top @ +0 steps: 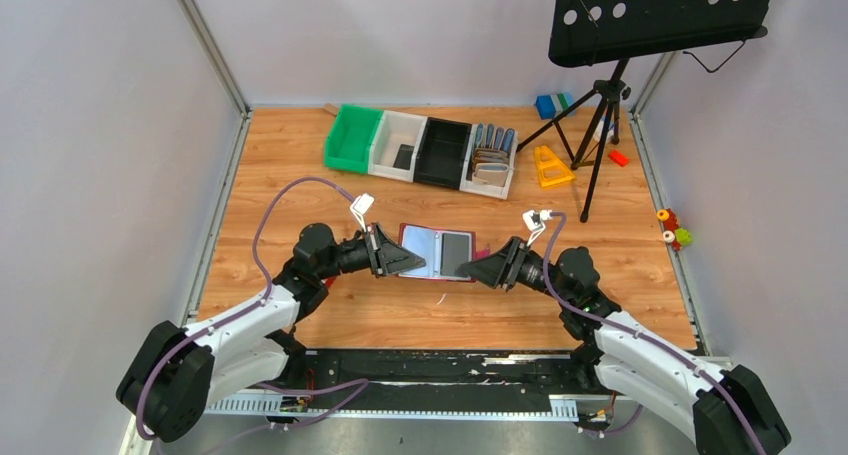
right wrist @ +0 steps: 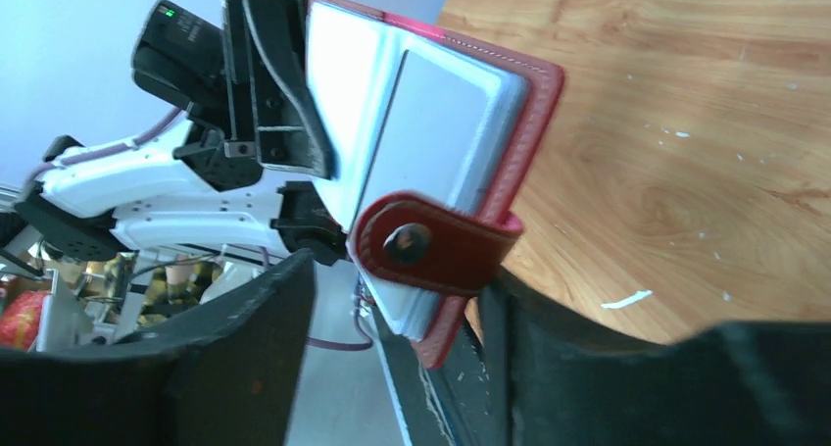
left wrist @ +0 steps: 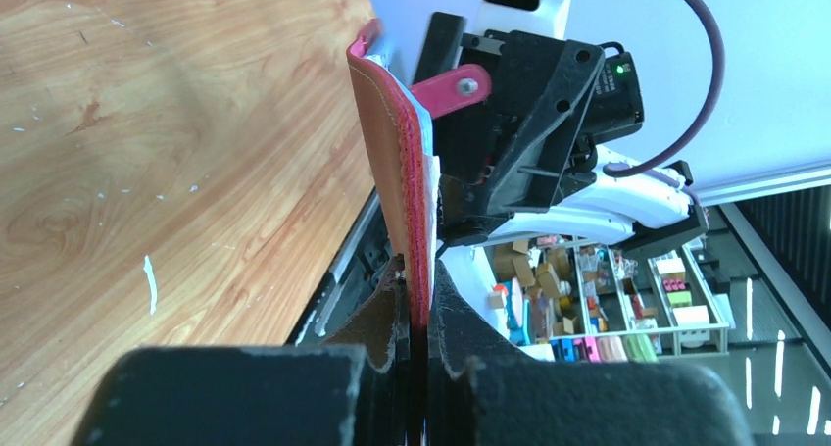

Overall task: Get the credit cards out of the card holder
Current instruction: Remove the credit card from the card holder.

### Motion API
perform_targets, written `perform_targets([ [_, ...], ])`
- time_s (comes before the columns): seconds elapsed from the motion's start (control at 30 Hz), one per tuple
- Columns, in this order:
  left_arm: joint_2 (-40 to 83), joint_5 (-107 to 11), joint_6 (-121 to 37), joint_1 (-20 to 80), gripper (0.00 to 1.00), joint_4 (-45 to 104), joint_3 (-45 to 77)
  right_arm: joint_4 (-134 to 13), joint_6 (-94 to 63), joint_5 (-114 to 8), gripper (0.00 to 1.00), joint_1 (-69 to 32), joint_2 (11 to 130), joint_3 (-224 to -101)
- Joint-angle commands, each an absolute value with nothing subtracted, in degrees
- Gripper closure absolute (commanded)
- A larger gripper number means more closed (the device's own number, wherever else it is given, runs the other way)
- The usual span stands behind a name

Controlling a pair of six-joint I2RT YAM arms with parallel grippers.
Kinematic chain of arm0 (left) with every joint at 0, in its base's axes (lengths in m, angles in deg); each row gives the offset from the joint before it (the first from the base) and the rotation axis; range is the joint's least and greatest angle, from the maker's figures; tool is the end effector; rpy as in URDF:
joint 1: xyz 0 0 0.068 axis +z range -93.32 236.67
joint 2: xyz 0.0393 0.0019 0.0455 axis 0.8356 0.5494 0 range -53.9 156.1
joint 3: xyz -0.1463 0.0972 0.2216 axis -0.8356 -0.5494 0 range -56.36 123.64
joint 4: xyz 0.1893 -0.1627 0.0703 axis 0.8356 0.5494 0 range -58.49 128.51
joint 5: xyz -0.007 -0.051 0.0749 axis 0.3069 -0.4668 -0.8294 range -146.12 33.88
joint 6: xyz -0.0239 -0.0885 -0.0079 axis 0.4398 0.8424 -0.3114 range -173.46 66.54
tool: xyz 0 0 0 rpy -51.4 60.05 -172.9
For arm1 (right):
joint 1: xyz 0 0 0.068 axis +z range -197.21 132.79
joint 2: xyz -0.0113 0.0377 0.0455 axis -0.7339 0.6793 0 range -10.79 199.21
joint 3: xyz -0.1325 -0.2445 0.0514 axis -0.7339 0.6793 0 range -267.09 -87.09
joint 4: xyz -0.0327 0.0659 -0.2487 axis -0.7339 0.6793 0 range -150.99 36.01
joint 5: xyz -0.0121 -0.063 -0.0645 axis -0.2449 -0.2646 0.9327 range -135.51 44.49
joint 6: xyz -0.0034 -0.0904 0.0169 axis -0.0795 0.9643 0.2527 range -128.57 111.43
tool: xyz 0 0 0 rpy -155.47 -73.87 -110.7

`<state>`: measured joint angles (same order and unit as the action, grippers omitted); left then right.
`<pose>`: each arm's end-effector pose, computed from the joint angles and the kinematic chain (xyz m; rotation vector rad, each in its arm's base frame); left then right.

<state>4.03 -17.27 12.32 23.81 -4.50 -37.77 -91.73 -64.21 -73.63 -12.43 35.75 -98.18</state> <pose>0.1719 -0.1728 0.2303 0.0673 1.9791 -1.7765 0.1506 0.1519 0.2087 -0.0853 1.9075 1.5446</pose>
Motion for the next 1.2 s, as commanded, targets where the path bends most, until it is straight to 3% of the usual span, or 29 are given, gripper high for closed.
perform_targets([
  [0.0, 3.0, -14.5, 10.6, 24.0, 1.0, -4.7, -35.0, -94.2, -64.1, -74.5, 0.51, -12.7, 34.1, -100.5],
  [0.1, 3.3, -13.5, 10.6, 24.0, 1.0, -4.9, -34.8, -95.3, -64.6, -75.0, 0.8, -12.8, 35.1, -100.3],
  [0.23, 3.6, -13.0, 10.1, 24.0, 0.98, -4.4, -34.5, -95.8, -64.8, -75.0, 0.98, -12.8, 35.8, -99.7],
  [0.27, 3.5, -13.0, 9.6, 24.0, 0.9, -3.6, -34.3, -95.5, -64.6, -74.9, 1.0, -12.7, 35.6, -99.6],
  [0.33, 2.7, -13.9, 6.5, 24.0, 0.62, 2.5, -33.0, -93.8, -64.0, -74.4, 1.0, -12.7, 35.1, -99.5],
  [0.37, 1.8, -15.5, 3.2, 24.0, 0.52, 8.5, -31.8, -92.1, -63.5, -73.8, 1.0, -12.7, 34.6, -99.5],
  [0.5, -2.3, -30.0, -13.8, 24.0, 0.37, 40.1, -22.2, -83.0, -60.5, -69.9, 1.0, -12.7, 32.0, -100.4],
  [0.67, -7.0, -39.8, -19.3, 24.0, 0.39, 51.1, -18.0, -76.0, -57.7, -66.2, 1.0, -12.7, 29.8, -101.6],
  [0.83, -6.0, -30.2, -16.7, 21.8, 0.58, 43.1, -19.9, -76.9, -57.0, -68.9, 1.0, -12.7, 31.2, -102.5],
  [1.17, 3.5, -18.3, -9.9, 16.4, 0.62, 24.6, -21.9, -87.5, -61.5, -80.7, 1.0, -12.7, 34.7, -104.3],
])
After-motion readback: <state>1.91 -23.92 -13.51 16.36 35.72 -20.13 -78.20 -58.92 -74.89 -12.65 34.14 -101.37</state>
